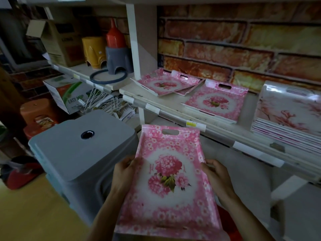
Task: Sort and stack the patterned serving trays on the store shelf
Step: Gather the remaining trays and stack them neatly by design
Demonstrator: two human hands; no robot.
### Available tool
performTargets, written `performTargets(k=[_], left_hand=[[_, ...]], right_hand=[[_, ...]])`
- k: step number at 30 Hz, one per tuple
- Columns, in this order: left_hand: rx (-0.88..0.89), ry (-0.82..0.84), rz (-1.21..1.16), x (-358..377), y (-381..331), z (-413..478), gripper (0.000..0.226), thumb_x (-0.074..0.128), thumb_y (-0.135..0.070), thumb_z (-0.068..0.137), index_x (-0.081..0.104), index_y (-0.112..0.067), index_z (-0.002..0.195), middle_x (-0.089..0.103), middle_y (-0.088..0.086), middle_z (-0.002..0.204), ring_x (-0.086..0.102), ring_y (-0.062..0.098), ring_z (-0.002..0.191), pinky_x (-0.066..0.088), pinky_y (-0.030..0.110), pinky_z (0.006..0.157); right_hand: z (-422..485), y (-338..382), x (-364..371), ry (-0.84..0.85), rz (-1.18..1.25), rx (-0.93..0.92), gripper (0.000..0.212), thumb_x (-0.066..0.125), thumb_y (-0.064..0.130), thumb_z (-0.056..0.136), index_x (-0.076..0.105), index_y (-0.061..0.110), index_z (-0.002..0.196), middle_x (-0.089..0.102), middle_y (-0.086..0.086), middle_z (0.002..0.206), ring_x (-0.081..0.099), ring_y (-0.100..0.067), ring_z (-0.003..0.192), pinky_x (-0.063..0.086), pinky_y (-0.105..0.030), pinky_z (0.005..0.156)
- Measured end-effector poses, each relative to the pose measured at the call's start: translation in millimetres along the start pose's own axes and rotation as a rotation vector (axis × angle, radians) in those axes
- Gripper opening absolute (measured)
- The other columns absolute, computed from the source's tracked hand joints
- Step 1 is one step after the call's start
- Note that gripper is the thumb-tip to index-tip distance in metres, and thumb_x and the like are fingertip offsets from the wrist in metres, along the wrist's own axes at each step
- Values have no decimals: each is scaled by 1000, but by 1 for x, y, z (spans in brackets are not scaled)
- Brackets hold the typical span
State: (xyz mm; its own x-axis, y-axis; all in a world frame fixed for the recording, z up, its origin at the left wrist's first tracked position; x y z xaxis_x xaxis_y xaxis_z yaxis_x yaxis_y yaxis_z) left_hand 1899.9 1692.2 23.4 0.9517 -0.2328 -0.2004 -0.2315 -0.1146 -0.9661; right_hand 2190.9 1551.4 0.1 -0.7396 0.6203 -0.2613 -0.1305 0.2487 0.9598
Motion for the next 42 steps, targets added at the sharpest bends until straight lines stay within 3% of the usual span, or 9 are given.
performTargets(k=[5,15,19,22,28,32,35,39,42], left_hand=[[59,56,-11,-9,-30,13,20,57,-28,94,73,-18,87,76,0,79,74,20,72,60,36,66],[181,170,0,-3,-68,44,17,58,-27,94,73,-21,91,77,-2,81,74,18,73,60,39,70],[250,194,-37,8,-89,51,17,60,-19,93,75,-18,85,75,-6,72,71,6,64,50,18,51],[267,223,-44,23,-100,58,17,60,-19,93,74,-22,83,74,-11,69,68,0,60,46,12,48],[301,268,-11,53,-113,75,12,61,-24,93,73,-27,91,75,-12,77,70,-1,67,47,8,50],[312,248,26,75,-124,93,12,62,-26,93,72,-31,91,76,-4,84,71,2,71,55,17,59],[333,250,18,94,-138,103,11,60,-22,94,70,-27,92,72,-6,80,67,-6,64,47,7,50],[337,217,1,114,-151,123,13,62,-20,93,70,-28,91,73,-10,81,68,-6,65,49,8,52],[358,199,31,127,-160,135,17,60,-18,94,69,-31,88,71,-18,72,66,-10,64,46,4,51]], right_hand=[[-13,31,3,-57,70,-31,19,67,31,90,64,18,104,70,2,100,70,-15,88,57,-32,75],[-20,68,-12,-194,111,-77,21,67,35,88,65,22,105,72,4,101,71,-10,85,57,-34,76],[-26,84,-22,-243,140,-74,21,68,35,88,64,20,102,69,10,93,68,-4,75,50,-24,63],[-26,92,-33,-258,135,-74,14,66,35,89,62,24,98,66,12,93,65,-3,77,46,-19,60],[-7,104,-59,-315,92,-92,9,65,33,90,63,25,92,67,11,91,64,-5,82,47,-23,66],[19,110,-75,-302,45,-113,10,62,31,92,63,23,97,63,17,91,58,3,81,42,-17,64],[41,112,-85,-286,34,-127,4,61,30,93,61,28,97,62,19,93,56,6,80,40,-14,65],[73,106,-96,-276,-57,-130,16,56,29,97,60,24,111,62,15,95,56,3,83,42,-26,74],[92,103,-101,-261,-151,-123,14,53,29,98,56,29,112,61,10,84,59,-5,74,44,-29,66]])
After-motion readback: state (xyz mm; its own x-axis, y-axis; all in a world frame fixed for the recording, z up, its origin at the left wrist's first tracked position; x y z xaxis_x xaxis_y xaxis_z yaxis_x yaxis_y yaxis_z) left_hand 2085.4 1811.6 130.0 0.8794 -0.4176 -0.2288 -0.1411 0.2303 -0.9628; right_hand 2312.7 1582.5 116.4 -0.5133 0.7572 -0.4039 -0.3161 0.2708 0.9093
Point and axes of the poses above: each hand's wrist, its own z-axis towards the middle knuckle, its own x-axis out of the palm, y = z × x, the point moved 8 cm from there along z, towards the middle knuckle
